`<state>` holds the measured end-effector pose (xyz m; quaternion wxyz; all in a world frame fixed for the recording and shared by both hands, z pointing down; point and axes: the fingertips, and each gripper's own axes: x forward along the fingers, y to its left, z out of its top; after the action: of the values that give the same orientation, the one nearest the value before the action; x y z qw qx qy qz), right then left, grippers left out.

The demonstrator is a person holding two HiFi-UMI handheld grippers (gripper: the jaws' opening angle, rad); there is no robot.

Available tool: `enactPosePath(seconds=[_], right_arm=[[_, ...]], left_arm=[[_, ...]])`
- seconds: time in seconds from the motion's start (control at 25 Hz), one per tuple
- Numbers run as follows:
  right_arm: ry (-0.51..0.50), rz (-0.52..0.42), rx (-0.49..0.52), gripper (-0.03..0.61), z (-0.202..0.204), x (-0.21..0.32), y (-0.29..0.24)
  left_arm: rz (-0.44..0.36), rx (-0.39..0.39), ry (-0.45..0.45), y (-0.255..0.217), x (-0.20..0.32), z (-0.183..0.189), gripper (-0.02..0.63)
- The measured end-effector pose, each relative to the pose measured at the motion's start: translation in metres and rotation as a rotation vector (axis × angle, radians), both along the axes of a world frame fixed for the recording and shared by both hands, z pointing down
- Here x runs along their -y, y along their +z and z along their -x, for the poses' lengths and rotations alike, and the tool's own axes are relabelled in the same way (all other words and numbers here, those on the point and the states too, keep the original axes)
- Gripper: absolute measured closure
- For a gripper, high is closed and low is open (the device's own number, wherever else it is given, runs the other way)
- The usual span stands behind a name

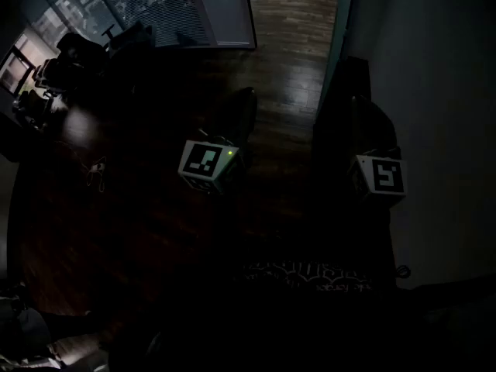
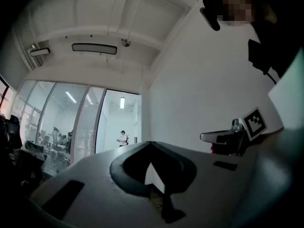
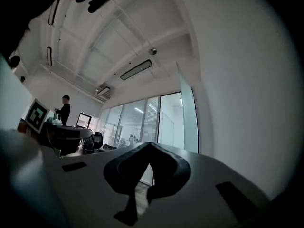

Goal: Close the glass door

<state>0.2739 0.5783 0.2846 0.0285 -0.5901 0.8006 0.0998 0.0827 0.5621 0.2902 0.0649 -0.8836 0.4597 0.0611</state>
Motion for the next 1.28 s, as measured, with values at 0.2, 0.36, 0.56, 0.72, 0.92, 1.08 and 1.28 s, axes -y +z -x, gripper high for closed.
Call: enactPosePath(seconds=[0.2,0.36,0.56,0.72,0.92,1.08,1.28], right_arm=[[0.003,-0.01,0.002,0.575,-0.004,0.001,-0.001],[0.005,-0.005,0.005,0.575,-0.004,0.0,0.0],[0.006,-0.002,0.007,0.575,-0.003,0.001,0.0],[0.008,0.001,0.009,0.575,-0.004,0.003,0.001],[0.004,-0.02,0.056,0.575,-0.008,0.006,-0.003],[0.025,-0.014,0.083,0.575,-0.002,0.011,0.005],[0.049,-0.01,0.075,0.575,0.0,0.008,0.008]], left_arm=[[0.009,0.004,0.004,0.004,0.001,-0.003,0.612],[0.013,0.002,0.008,0.005,0.001,-0.004,0.612],[0.018,-0.002,0.011,0.004,0.002,-0.002,0.612],[0.01,-0.003,0.022,0.004,0.002,-0.003,0.612],[-0.067,-0.035,0.058,-0.007,0.0,-0.007,0.612],[-0.067,-0.058,0.075,0.001,0.004,0.01,0.612],[-0.075,-0.073,0.089,0.006,0.002,0.02,0.612]])
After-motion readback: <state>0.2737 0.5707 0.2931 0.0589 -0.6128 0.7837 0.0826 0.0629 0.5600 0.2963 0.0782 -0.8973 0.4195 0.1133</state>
